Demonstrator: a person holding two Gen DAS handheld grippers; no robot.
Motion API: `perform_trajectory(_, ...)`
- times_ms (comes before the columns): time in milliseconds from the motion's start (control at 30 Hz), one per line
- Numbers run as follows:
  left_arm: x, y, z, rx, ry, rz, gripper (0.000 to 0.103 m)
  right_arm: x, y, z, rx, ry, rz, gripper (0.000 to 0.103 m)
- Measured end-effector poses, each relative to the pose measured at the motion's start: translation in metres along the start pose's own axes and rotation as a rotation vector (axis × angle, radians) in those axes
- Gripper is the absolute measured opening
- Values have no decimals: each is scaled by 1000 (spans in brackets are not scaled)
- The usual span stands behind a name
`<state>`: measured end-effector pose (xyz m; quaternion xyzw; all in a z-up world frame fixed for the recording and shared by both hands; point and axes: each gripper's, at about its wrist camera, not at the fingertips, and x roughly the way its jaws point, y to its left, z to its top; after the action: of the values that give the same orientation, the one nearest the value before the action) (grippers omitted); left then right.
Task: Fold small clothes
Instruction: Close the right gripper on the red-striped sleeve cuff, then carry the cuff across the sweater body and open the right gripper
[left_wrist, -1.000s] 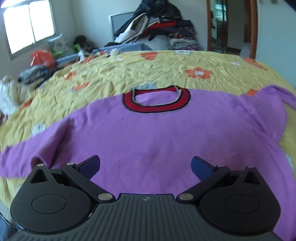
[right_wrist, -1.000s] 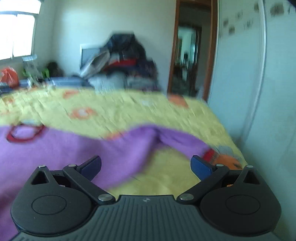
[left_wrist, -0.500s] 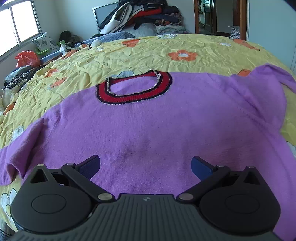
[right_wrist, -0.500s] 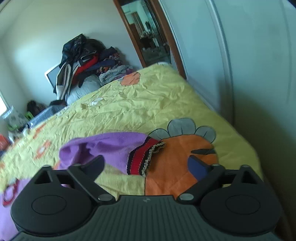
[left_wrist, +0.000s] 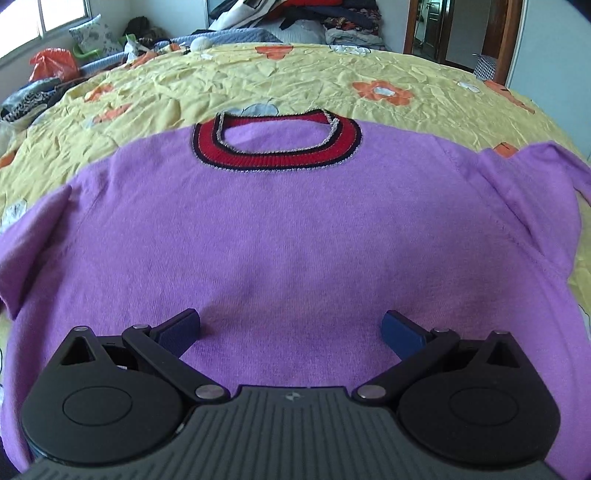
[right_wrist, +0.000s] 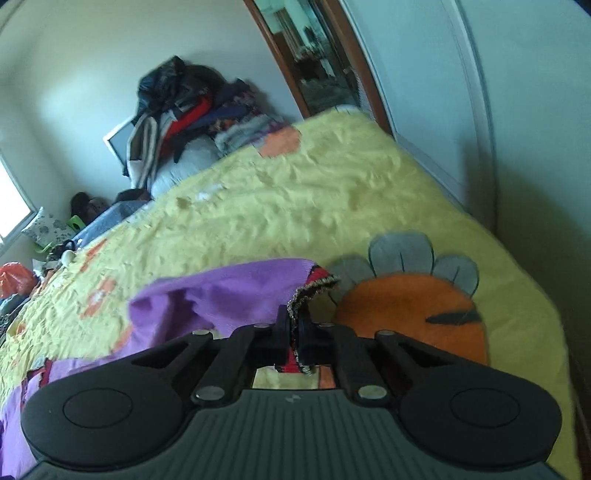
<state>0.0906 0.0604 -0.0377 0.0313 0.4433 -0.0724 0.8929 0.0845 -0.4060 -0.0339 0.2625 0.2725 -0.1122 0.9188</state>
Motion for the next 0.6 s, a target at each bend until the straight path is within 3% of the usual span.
perform_trajectory(267,-9,4,-9,24,-10,5,103,-90,19,48,-169,-86,-9,3)
perform_trajectory(467,-18,5,-18,54,-19,9,103,-149,6,74,-248,-125,-109,3)
perform_trajectory(600,-26,5,-24,80,-24,5,103,-167,-18,78,-253,-113,-186,3)
